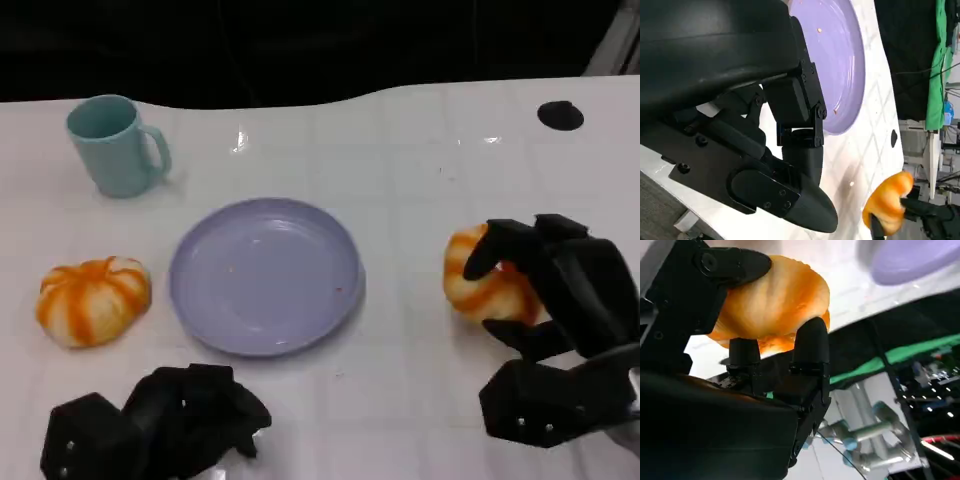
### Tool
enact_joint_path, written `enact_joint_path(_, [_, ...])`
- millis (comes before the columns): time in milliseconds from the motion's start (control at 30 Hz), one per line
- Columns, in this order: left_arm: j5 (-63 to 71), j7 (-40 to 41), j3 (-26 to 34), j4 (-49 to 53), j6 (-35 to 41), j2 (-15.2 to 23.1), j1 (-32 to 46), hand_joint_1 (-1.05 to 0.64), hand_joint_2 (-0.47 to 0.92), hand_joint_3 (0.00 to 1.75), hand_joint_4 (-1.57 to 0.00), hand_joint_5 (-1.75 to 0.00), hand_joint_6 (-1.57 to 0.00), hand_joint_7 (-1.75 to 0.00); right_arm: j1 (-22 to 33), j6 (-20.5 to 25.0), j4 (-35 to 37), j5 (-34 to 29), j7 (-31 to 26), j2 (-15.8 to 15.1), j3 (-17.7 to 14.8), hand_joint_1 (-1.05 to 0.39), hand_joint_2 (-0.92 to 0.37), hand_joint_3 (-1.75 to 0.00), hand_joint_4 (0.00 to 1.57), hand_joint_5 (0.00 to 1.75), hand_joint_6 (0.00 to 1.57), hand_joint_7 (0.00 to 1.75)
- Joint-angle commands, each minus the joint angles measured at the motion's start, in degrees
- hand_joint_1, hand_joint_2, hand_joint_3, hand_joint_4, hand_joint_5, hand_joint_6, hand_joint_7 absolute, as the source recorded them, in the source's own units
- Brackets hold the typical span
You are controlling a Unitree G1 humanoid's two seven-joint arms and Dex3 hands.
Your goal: Grasp the bread from the table and place it into the plate.
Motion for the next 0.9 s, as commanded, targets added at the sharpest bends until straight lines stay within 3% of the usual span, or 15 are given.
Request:
enact_joint_path(33, [0.3, 0.3, 0.1, 0.1, 0.3, 0.8, 1.3, -1.05, 0.83, 0.00, -0.88, -1.53, -1.32, -0.76, 1.0, -0.3, -4.4, 2.5, 2.8, 1.9, -0.7, 0.22, -0.14, -1.48, 1.01, 1.75, 0.90, 1.58])
enact_joint_path(300, [-0.3, -0.3, 0.2, 0.4, 0.2, 1.0, 1.4, -1.05, 0.82, 0.00, -0.90, -1.51, -1.34, -0.73, -1.7, -0.5, -4.6, 2.6, 6.2, 7.7, 0.8, 0.30, -0.04, -1.65, 1.10, 1.75, 0.93, 1.64])
enact_joint_path(600, [0.5, 0.2, -0.4, 1.3, -0.7, 0.9, 1.1, -1.05, 0.82, 0.00, -0.91, -1.51, -1.34, -0.72, -9.9, -3.1, 4.9, 3.3, 6.7, 13.8, 2.8, 0.39, 0.01, -1.74, 1.15, 1.75, 0.97, 1.65])
enact_joint_path(733, [0.6, 0.1, -0.6, 1.3, -0.9, 0.9, 1.1, -1.05, 0.82, 0.01, -0.91, -1.50, -1.34, -0.72, -12.8, -4.4, 9.4, 3.8, 6.9, 15.7, 3.1, 0.34, -0.02, -1.72, 1.12, 1.75, 0.94, 1.66])
enact_joint_path(900, [0.3, -0.1, -0.5, 1.1, -0.9, 1.0, 1.2, -1.05, 0.82, 0.01, -0.91, -1.51, -1.34, -0.72, -16.6, -6.7, 17.3, 3.6, 4.9, 18.2, 3.8, 0.19, -0.06, -1.68, 1.07, 1.75, 0.88, 1.68])
